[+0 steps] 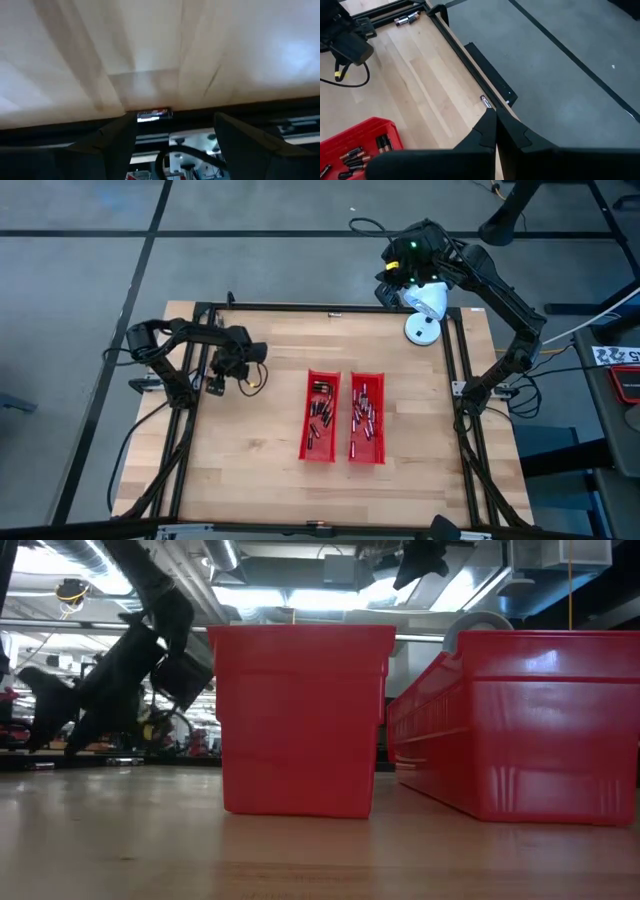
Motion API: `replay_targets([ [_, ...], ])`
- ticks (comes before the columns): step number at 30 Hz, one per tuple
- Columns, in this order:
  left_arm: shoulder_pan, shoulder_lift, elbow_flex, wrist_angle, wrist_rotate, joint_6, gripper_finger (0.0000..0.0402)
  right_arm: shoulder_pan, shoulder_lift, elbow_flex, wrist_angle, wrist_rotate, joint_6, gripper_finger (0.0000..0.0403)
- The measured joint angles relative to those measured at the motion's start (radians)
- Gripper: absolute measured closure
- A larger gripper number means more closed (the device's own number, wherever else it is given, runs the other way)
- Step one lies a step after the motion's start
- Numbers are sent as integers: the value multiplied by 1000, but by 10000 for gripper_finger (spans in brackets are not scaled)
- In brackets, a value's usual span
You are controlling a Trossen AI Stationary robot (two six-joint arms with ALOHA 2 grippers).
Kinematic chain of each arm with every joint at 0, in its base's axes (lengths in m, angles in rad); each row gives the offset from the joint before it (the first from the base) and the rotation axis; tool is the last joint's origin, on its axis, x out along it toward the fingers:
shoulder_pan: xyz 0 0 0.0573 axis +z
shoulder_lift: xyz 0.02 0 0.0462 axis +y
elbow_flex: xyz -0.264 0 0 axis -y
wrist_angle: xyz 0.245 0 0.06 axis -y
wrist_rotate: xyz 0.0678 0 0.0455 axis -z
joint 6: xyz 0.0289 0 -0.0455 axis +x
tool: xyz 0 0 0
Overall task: Sort batteries
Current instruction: Put the silver battery into the right red bin
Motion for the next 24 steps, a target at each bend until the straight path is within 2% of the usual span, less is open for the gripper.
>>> replay_targets([
  [9, 0, 1, -107, 94, -113, -1, 149, 0, 0, 0, 0, 0, 3, 398],
  [24, 87, -1, -151, 171, -138, 35, 148, 0, 0, 0, -4, -20, 33, 398],
])
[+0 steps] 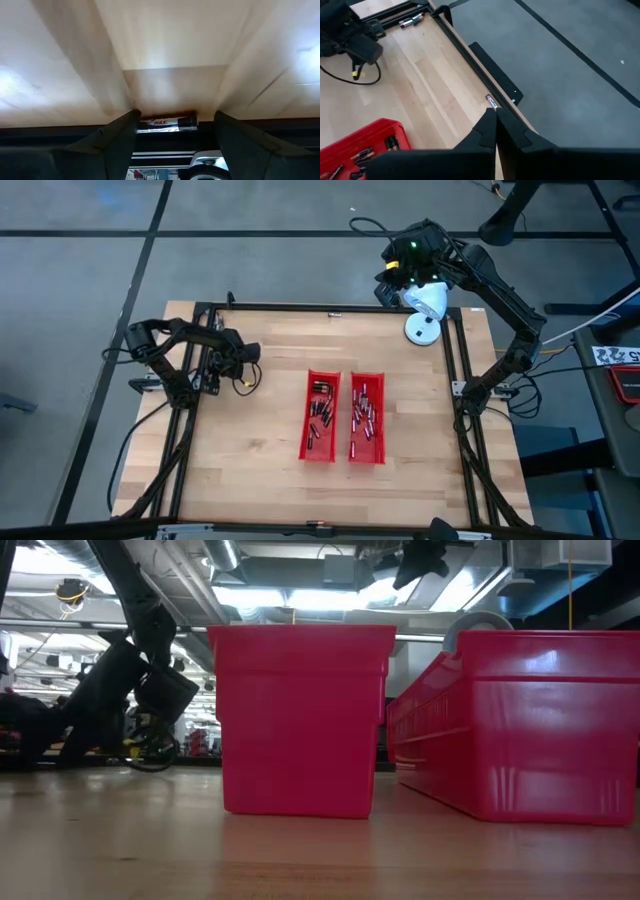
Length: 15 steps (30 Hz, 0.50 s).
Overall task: Sort batteries
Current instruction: Put the silver battery into the right red bin
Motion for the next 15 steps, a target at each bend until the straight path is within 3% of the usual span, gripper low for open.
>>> replay_targets([
  [15, 101, 0, -1, 4, -9, 50, 148, 1, 0, 0, -42, -7, 0, 398],
])
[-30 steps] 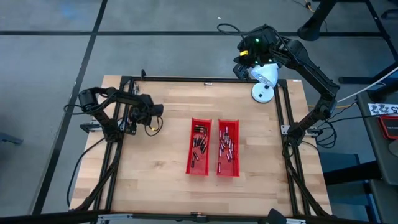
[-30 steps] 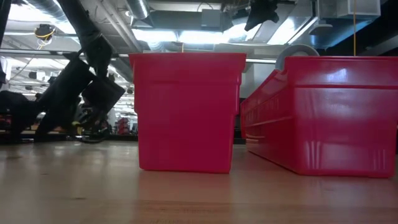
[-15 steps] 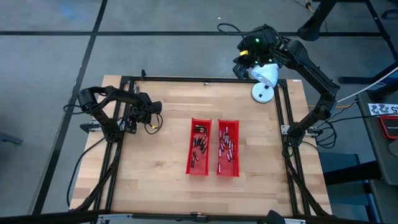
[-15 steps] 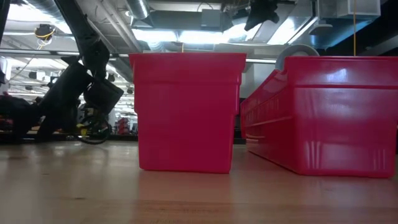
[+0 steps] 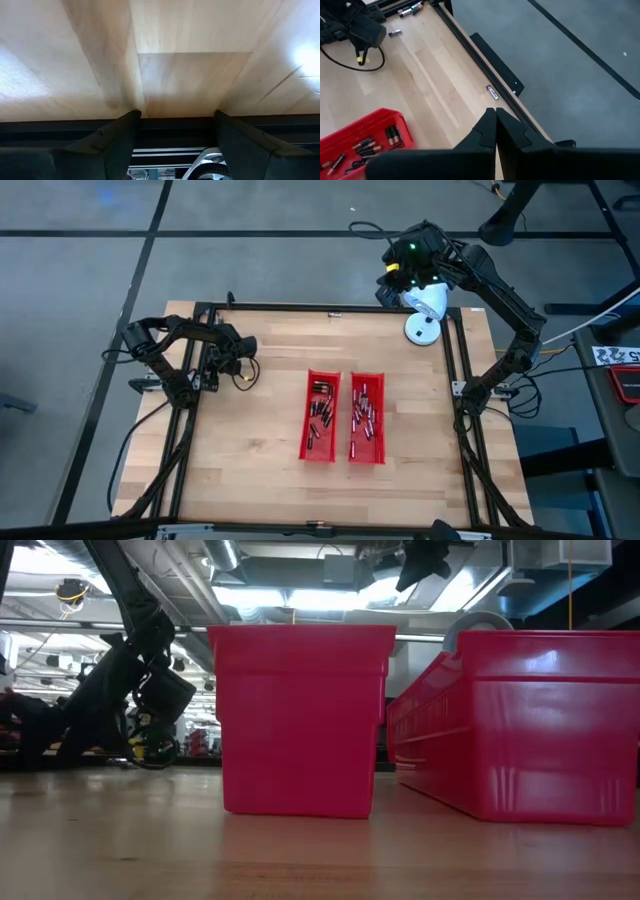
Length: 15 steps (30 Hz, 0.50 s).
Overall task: Sort batteries
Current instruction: Put the silver battery into the right red bin
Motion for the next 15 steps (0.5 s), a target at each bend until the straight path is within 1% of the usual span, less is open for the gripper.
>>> replay_targets([
  [4, -12, 1, 2, 8, 6, -24, 148, 0, 0, 0, -12, 0, 0, 398],
  [8, -31, -2, 35, 2, 64, -70, 148, 0, 0, 0, -12, 0, 0, 398],
  [11, -41, -13, 96, -13, 99, -109, 148, 0, 0, 0, -12, 0, -4, 398],
  [15, -41, -51, 195, -106, 138, -127, 148, 0, 0, 0, -12, 0, -7, 398],
])
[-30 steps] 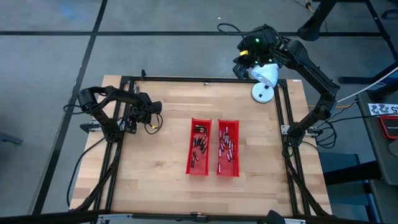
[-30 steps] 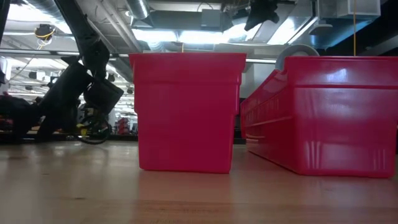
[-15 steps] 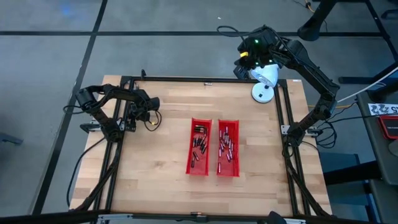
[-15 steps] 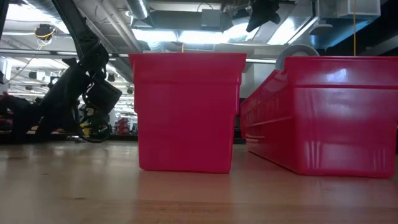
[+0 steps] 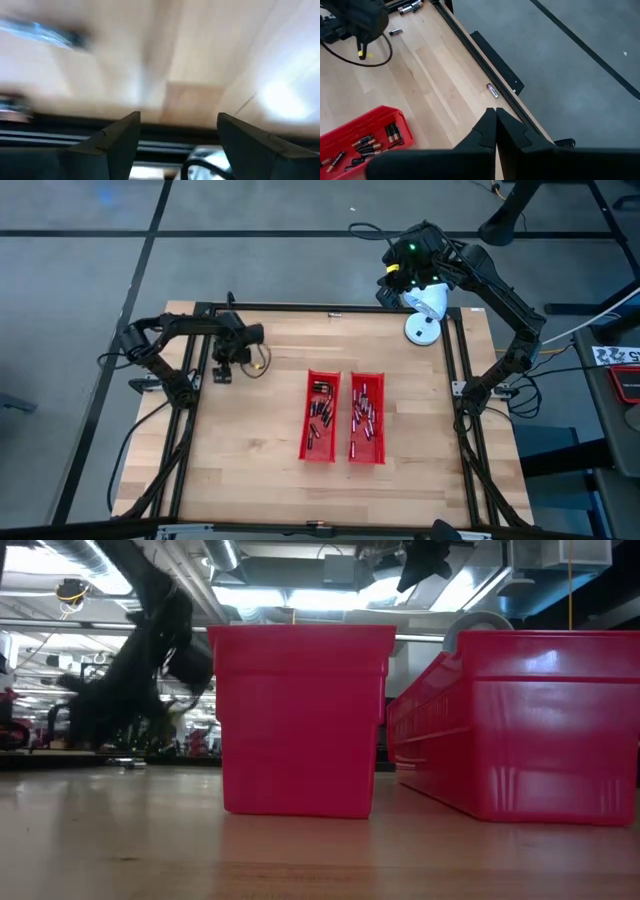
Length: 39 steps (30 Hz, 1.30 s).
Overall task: Sort batteries
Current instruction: Put the silver battery into the right red bin
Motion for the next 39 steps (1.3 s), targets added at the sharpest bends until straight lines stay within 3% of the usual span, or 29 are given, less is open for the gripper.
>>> replay_targets([
  [6, 58, -67, 122, 20, 79, -47, 148, 0, 0, 0, 0, 0, -1, 398],
  [12, 205, -16, 130, 49, 202, -367, 148, 0, 0, 0, -6, 0, -1, 398],
  [21, 293, 25, 130, 182, 204, -582, 149, 0, 0, 0, -18, 0, -1, 398],
  [35, 344, 25, 130, 282, 184, -738, 149, 0, 0, 0, -55, 0, -1, 398],
  [39, 343, 25, 130, 279, 184, -766, 167, 0, 0, 0, -56, 0, -1, 398],
])
